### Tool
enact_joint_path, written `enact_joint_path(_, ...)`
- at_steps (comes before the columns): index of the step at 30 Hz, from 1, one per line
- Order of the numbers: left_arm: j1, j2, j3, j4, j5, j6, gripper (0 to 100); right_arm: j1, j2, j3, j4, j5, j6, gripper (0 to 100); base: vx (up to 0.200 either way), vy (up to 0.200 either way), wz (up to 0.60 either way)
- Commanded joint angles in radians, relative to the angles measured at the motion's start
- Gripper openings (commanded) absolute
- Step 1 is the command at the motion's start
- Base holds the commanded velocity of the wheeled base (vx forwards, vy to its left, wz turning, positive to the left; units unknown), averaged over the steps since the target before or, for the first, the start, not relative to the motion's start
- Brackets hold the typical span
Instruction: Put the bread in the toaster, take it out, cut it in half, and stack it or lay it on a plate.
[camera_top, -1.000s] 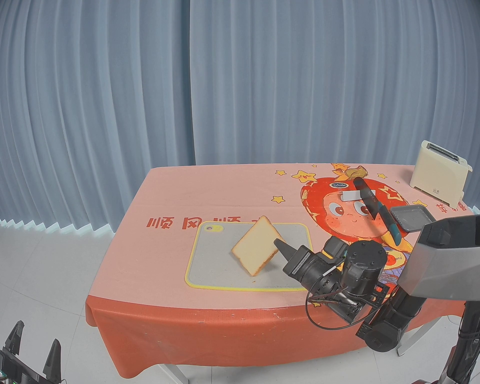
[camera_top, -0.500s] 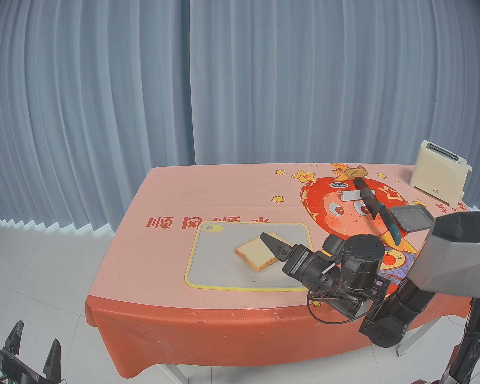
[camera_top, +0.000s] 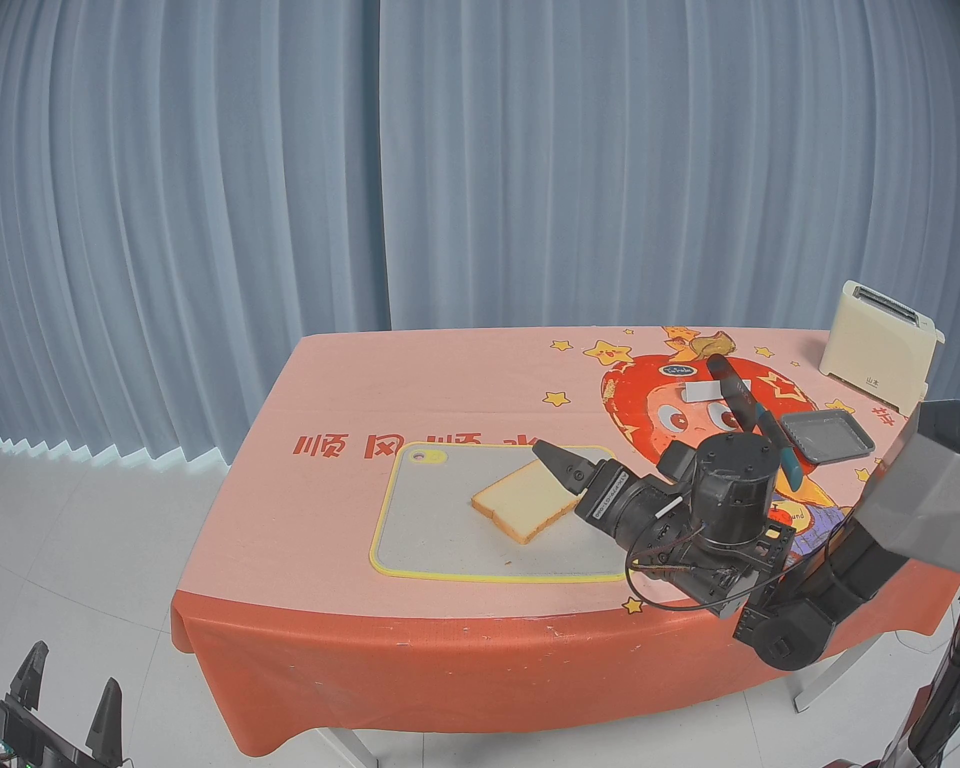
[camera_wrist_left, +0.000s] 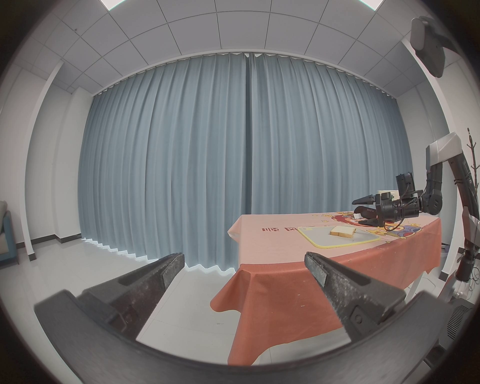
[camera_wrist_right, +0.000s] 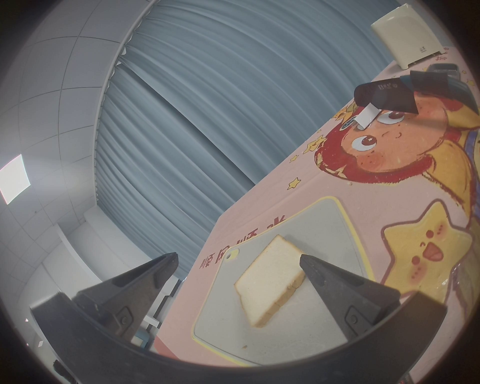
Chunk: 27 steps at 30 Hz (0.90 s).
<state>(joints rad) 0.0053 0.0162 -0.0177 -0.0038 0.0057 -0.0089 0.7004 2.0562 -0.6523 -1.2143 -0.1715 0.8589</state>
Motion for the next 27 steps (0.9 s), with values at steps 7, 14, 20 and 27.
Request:
enact_joint_path(7, 0.001, -0.016, 0.018, -0.001, 0.0, 0.0, 100, -0.015, -0.163, 0.039, -0.001, -0.01, 0.0, 100, 0.0, 0.0, 0.0)
enact_joint_path(14, 0.001, -0.016, 0.018, -0.001, 0.0, 0.0, 100, -0.062, -0.381, 0.103, 0.002, 0.007, -0.116, 100, 0.0, 0.0, 0.0)
enact_joint_path(20, 0.001, -0.016, 0.018, -0.001, 0.0, 0.0, 100, -0.188, -0.481, 0.092, 0.013, 0.124, -0.23, 100, 0.0, 0.0, 0.0)
enact_joint_path(27, 0.001, -0.016, 0.018, -0.001, 0.0, 0.0, 100, -0.387, -0.536, 0.019, 0.088, 0.388, -0.285, 100, 0.0, 0.0, 0.0)
